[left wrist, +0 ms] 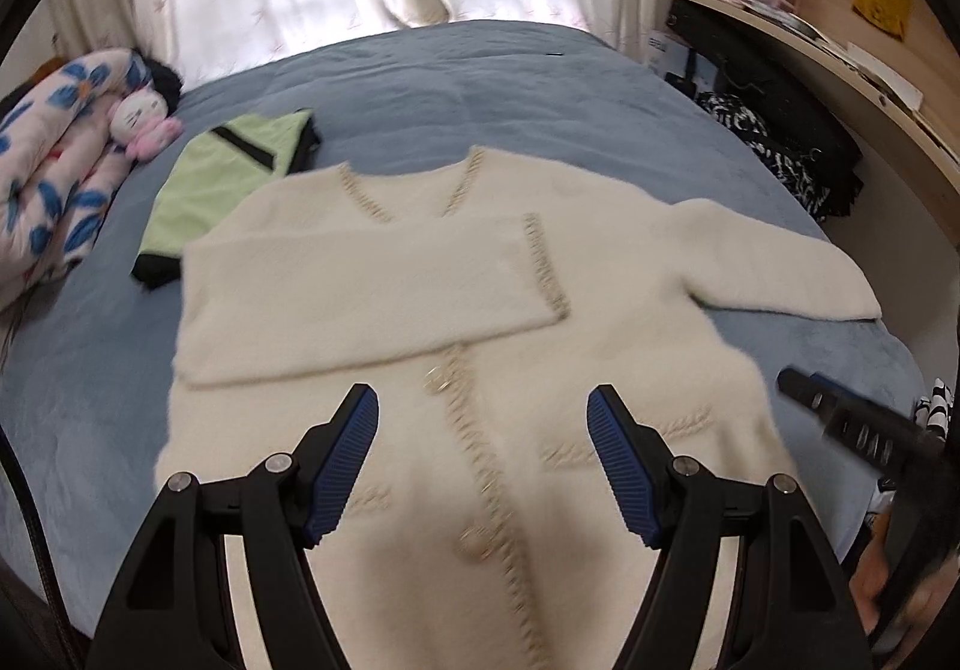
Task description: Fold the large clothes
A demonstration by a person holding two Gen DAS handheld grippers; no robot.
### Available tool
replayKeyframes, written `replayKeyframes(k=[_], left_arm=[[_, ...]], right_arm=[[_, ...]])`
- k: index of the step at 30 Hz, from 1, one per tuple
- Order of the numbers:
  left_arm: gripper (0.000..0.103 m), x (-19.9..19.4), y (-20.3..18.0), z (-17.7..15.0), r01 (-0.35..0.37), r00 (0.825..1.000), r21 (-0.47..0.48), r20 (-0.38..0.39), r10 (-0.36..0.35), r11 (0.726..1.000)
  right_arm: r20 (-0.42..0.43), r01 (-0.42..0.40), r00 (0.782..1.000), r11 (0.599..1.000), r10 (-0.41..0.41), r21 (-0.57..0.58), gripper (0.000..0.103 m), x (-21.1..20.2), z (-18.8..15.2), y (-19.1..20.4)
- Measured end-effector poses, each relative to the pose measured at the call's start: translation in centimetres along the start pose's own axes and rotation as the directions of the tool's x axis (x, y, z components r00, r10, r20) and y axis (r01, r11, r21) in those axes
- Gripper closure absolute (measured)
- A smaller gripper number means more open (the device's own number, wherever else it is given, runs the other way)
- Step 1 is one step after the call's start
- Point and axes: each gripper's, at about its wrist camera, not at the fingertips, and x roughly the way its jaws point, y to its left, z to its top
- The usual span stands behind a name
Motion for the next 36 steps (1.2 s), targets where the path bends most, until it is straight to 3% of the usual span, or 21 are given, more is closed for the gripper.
replayKeyframes(k=[4,8,12,18,24,26,30,31,34,36], left_arm=[[0.032,1.6,-3.2,2.1,0.013,1.0,0.037,0.014,-0.014,0.999],[0.032,3.6,-6.2,3.9,0.026,0.999,0.056,0.023,-0.027,0.998],[0.032,6.2,-9.3,5.7,0.046,0.998,0.074,0.03,-0.049,0.996],[0.032,10.1,-12.3,8.2,0.014,0.999,0.062,0.037,-0.016,0.998],[0.032,14.6,-12.9,9.3,-0.032,0.999,0.017,-0.01,0.033,0.999],[0.032,15.6,-12.6,9.0,-0.034,0.999,0.006,-0.03,0.034,0.999],[0.032,16.3,-11.6,8.2,-0.057,0.997,0.016,-0.044,0.057,0.998],[0.032,16.2,-11.1,7.9,-0.063,0.997,0.017,-0.044,0.064,0.998],[0.032,15.8,-9.6,7.5,-0.07,0.997,0.009,-0.042,0.071,0.997],[0.032,15.2,-8.3,7.1,-0.073,0.996,-0.007,-0.042,0.073,0.997]], right_arm=[[-0.001,0.051,0.999,0.988,-0.052,0.145,0.063,1.4,3.2,-5.1],[-0.006,0.086,0.996,0.948,-0.089,0.306,0.063,2.8,6.2,-10.5],[-0.017,0.107,0.994,0.881,-0.112,0.461,0.063,4.8,8.1,-15.5],[-0.066,0.165,0.985,0.739,-0.161,0.653,0.063,8.4,7.8,-22.2],[-0.002,0.118,0.985,0.662,-0.173,0.74,0.063,9.5,7.6,-24.5],[-0.006,0.127,0.983,0.654,-0.184,0.746,0.064,10.0,8.1,-24.8],[0.002,0.15,0.975,0.666,-0.221,0.731,0.094,10.5,9.0,-24.8],[0.011,0.151,0.973,0.678,-0.229,0.72,0.094,10.4,9.3,-24.8],[0.095,0.178,0.951,0.771,-0.296,0.611,0.095,8.4,10.9,-21.6],[0.157,0.165,0.946,0.837,-0.284,0.521,0.095,7.1,12.0,-18.8]])
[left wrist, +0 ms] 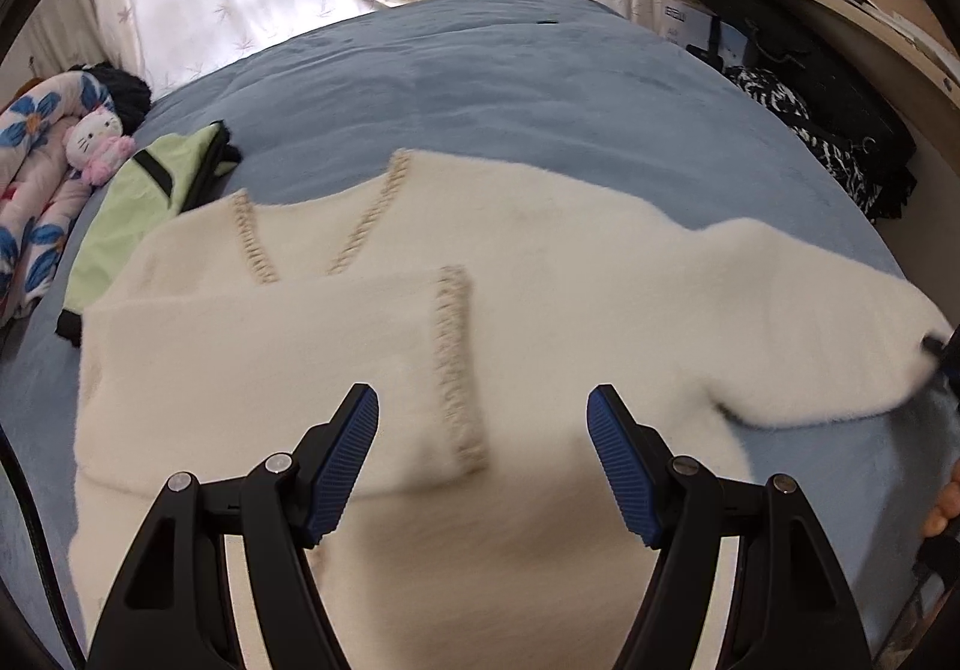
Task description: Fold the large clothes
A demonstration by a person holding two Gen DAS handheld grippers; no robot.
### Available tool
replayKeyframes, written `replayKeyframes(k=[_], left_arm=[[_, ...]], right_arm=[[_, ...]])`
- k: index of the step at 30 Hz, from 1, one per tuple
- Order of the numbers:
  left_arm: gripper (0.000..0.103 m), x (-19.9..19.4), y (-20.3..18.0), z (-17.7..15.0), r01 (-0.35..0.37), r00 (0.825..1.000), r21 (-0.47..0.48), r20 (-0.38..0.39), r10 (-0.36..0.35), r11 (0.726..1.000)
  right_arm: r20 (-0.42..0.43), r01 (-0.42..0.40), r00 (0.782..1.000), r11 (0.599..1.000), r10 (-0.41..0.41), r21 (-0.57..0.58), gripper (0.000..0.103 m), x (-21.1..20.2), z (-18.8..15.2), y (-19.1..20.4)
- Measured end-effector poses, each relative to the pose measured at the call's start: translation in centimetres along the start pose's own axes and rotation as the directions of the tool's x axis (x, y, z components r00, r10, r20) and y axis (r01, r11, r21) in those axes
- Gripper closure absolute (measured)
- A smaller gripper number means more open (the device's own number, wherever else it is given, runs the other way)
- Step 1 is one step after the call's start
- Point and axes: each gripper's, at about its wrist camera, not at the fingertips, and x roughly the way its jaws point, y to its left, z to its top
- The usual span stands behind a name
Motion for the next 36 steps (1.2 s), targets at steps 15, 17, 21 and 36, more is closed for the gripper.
replayKeyframes(k=[15,17,21,36], left_arm=[[0.032,-1.5,15.9,-5.1,-0.054,0.997,-0.288,-0.061,0.038,0.956],[0.032,-1.0,17.5,-5.8,-0.06,0.996,-0.328,-0.085,0.034,0.943],[0.032,-0.3,19.2,-6.9,-0.042,0.994,-0.37,-0.11,0.002,0.928],[0.032,-1.6,7.3,-5.7,0.03,0.999,0.08,-0.015,-0.029,0.996]], right_arm=[[-0.31,-0.363,0.932,0.432,0.19,-0.826,0.086,-7.1,-25.0,23.7],[-0.374,-0.402,0.915,0.402,0.15,-0.822,0.085,-7.0,-28.1,23.7],[-0.398,-0.421,0.907,0.383,0.141,-0.822,0.074,-7.4,-30.0,22.9],[-0.334,-0.352,0.924,0.764,0.189,-0.541,0.065,-7.8,-19.7,13.4]])
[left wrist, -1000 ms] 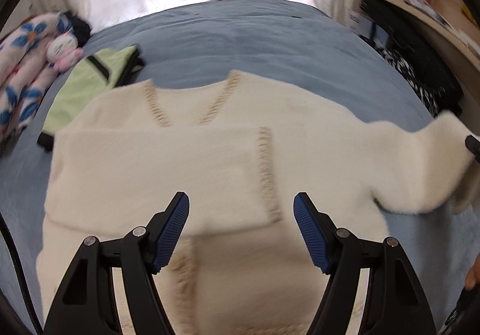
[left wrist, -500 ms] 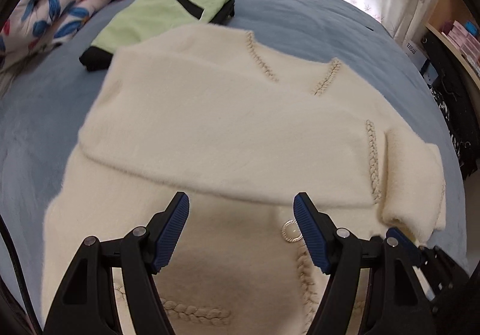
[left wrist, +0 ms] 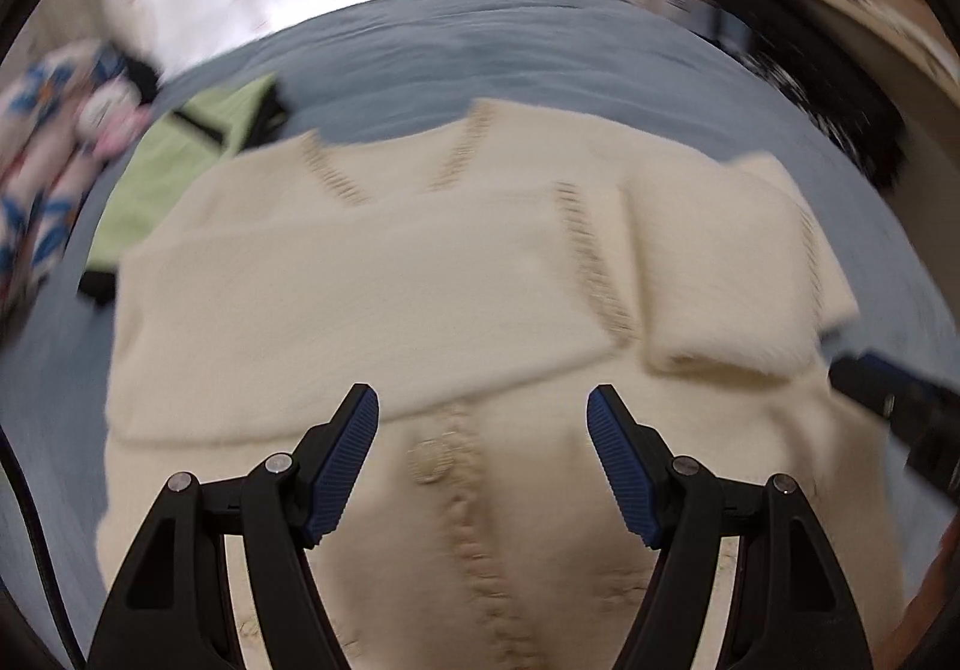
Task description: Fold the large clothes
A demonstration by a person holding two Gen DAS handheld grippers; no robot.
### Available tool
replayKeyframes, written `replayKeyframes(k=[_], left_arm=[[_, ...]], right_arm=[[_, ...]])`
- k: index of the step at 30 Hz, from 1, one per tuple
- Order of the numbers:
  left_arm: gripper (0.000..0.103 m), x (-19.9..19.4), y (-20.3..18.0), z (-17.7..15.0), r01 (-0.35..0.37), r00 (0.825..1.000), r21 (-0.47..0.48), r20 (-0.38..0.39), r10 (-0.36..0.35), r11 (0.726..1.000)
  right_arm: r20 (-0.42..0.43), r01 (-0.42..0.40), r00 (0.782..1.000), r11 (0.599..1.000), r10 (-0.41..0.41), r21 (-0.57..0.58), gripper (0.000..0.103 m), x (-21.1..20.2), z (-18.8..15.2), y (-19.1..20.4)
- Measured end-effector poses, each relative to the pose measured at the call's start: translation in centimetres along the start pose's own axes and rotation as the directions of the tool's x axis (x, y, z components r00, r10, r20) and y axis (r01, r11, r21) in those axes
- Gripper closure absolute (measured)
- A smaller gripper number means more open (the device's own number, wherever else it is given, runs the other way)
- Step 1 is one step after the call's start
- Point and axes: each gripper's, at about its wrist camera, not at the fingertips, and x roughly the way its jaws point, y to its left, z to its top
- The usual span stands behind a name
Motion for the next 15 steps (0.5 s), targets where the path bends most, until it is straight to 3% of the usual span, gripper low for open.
replayKeyframes(k=[3,7,15], left_arm=[[0.032,0.5,-2.8,0.1,0.025,1.0,0.128,0.002,-0.026,0.991],[0.032,1.4,-6.3,0.3,0.01,1.0,0.289,0.014,-0.015,0.957],[0.032,4.1,-11.5,0.7,0.088,0.996,0.451,-0.04,-0.078,0.888]], right_arm=[[-0.012,0.013,1.0,0.998,-0.012,0.062,0.065,0.0,-0.4,-2.2],[-0.009,-0.012,1.0,0.991,0.013,0.135,0.065,-0.1,-1.2,-4.5],[-0.023,-0.032,0.999,0.977,0.038,0.21,0.065,0.3,-2.2,-7.1]])
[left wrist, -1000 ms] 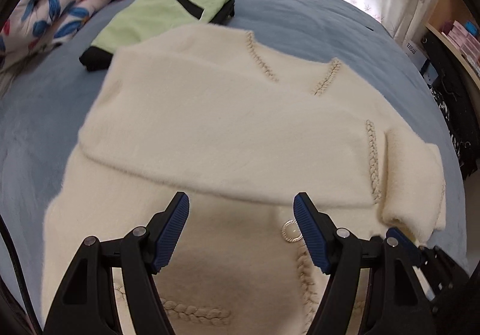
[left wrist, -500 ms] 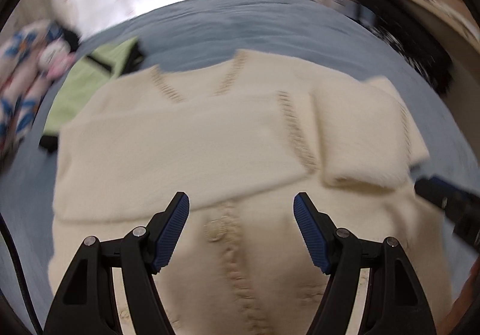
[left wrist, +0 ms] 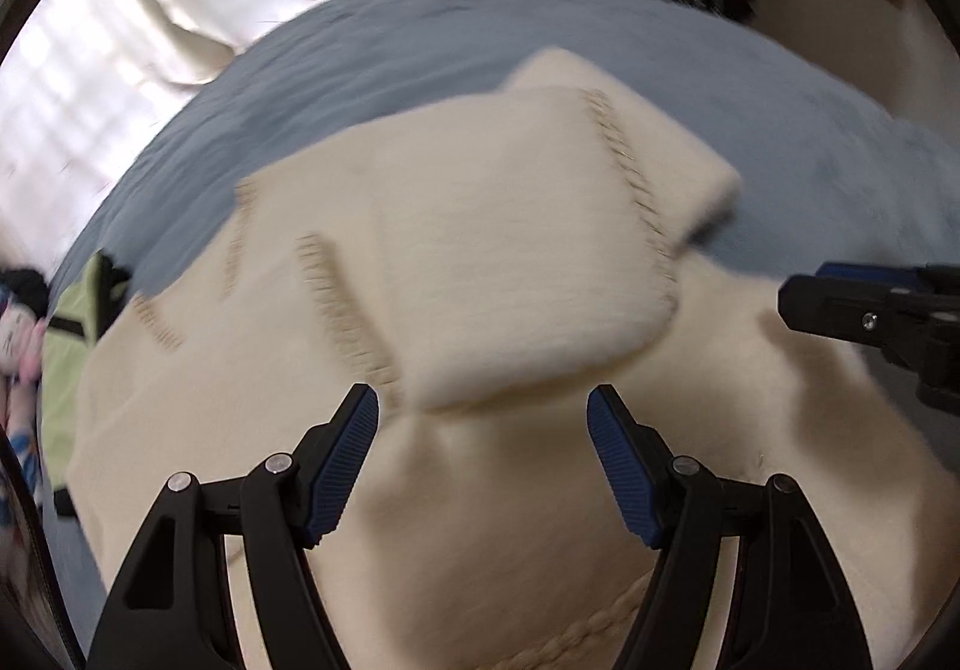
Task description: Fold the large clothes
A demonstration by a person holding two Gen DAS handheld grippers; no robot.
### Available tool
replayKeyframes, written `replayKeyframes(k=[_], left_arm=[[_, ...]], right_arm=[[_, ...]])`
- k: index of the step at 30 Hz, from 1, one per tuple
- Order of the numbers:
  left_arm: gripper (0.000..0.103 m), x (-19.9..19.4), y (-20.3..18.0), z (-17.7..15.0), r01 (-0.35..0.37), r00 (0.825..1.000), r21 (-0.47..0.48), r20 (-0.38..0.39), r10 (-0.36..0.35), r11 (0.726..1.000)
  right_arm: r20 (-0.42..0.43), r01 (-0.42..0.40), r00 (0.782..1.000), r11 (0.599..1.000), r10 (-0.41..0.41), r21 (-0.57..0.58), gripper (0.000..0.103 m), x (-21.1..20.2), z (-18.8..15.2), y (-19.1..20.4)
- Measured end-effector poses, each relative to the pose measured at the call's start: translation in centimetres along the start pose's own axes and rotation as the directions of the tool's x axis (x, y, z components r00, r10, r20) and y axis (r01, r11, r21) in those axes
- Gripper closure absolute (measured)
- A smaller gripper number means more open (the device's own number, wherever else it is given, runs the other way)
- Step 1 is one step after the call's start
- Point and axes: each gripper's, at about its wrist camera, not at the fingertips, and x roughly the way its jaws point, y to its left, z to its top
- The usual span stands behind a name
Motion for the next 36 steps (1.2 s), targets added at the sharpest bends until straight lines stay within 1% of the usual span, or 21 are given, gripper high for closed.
replayKeyframes(k=[4,6,7,8,9,10,12,13,14,17,19,20,23,24,25,26,28,30,31,33,36], left_arm=[[0.032,1.2,-1.8,1.3,-0.076,0.997,0.031,0.009,0.075,0.997],[0.033,0.8,-1.5,2.1,-0.063,0.997,0.005,0.037,0.063,0.998],[0.037,0.3,-1.2,2.5,-0.035,0.998,-0.016,0.059,0.036,0.999],[0.054,0.0,-1.0,2.8,-0.016,0.997,-0.032,0.074,0.018,0.999],[0.077,-0.3,-0.5,3.2,0.005,0.996,-0.051,0.084,-0.001,0.999],[0.086,-0.6,0.0,3.6,0.023,0.996,-0.074,0.09,-0.016,0.997],[0.092,-1.4,1.7,4.3,0.05,0.994,-0.142,0.108,-0.035,0.989],[0.093,-2.2,3.0,4.6,0.058,0.99,-0.187,0.134,-0.033,0.981],[0.096,-2.6,4.1,4.7,0.054,0.989,-0.213,0.149,-0.022,0.976],[0.097,-4.2,8.2,4.6,0.042,0.981,-0.323,0.192,0.021,0.945],[0.097,-5.0,10.9,3.8,0.016,0.976,-0.394,0.205,0.071,0.919],[0.097,-5.2,12.5,3.1,0.007,0.973,-0.44,0.209,0.095,0.898],[0.097,-5.1,16.9,-0.6,-0.017,0.972,-0.588,0.18,0.151,0.809],[0.097,-4.6,18.3,-2.4,-0.022,0.976,-0.64,0.153,0.156,0.768],[0.097,-3.6,19.5,-4.3,-0.016,0.984,-0.68,0.12,0.133,0.733],[0.097,-2.7,20.1,-5.7,-0.003,0.991,-0.701,0.096,0.098,0.713],[0.095,0.0,21.0,-9.1,0.04,0.999,-0.738,0.036,-0.02,0.673],[0.089,1.0,21.5,-11.3,0.051,0.998,-0.76,0.013,-0.062,0.648],[0.089,1.1,21.7,-11.9,0.064,0.997,-0.765,0.022,-0.074,0.64],[0.081,0.7,22.9,-12.6,0.102,0.994,-0.778,0.054,-0.095,0.62],[0.076,0.1,25.2,-12.5,0.156,0.987,-0.777,0.102,-0.122,0.61]], right_arm=[[0.005,0.002,1.0,1.0,-0.002,0.006,0.065,-0.2,-0.2,-0.6],[0.009,0.003,1.0,1.0,-0.003,0.007,0.064,-0.3,-0.3,-0.8],[0.01,0.004,1.0,1.0,-0.004,0.006,0.064,-0.3,-0.3,-0.9],[0.011,0.007,1.0,1.0,-0.007,0.006,0.064,-0.4,-0.4,-0.9],[0.011,0.007,1.0,1.0,-0.007,0.004,0.064,-0.4,-0.5,-0.9],[0.011,0.008,1.0,1.0,-0.008,0.001,0.064,-0.3,-0.5,-0.8],[0.007,0.014,1.0,1.0,-0.014,-0.005,0.065,-0.2,-0.6,-0.6],[0.007,0.013,1.0,1.0,-0.013,-0.007,0.065,-0.2,-0.6,-0.6],[0.007,0.012,1.0,1.0,-0.012,-0.011,0.065,-0.3,-0.7,-0.4],[0.011,0.01,1.0,1.0,-0.01,-0.024,0.065,-0.3,-0.6,0.0],[0.018,0.009,1.0,0.999,-0.009,-0.032,0.065,-0.5,-0.7,0.4],[0.019,0.013,1.0,0.999,-0.012,-0.041,0.065,-0.5,-0.7,0.6],[0.017,0.019,1.0,0.998,-0.018,-0.052,0.065,-0.3,-0.8,1.0],[0.019,0.032,0.999,0.998,-0.031,-0.062,0.065,-0.2,-0.9,1.1],[0.019,0.041,0.999,0.997,-0.039,-0.07,0.065,-0.1,-0.9,1.3],[0.019,0.047,0.999,0.996,-0.045,-0.075,0.064,0.0,-0.9,1.4],[0.021,0.053,0.998,0.995,-0.051,-0.085,0.063,0.0,-0.9,1.7],[0.022,0.043,0.999,0.995,-0.041,-0.089,0.062,0.0,-0.8,1.9],[0.02,0.032,0.999,0.995,-0.031,-0.089,0.062,0.0,-0.8,1.9],[0.014,0.03,0.999,0.995,-0.028,-0.1,0.062,0.1,-0.8,2.3],[0.016,0.041,0.999,0.992,-0.039,-0.119,0.062,0.3,-1.0,2.8]])
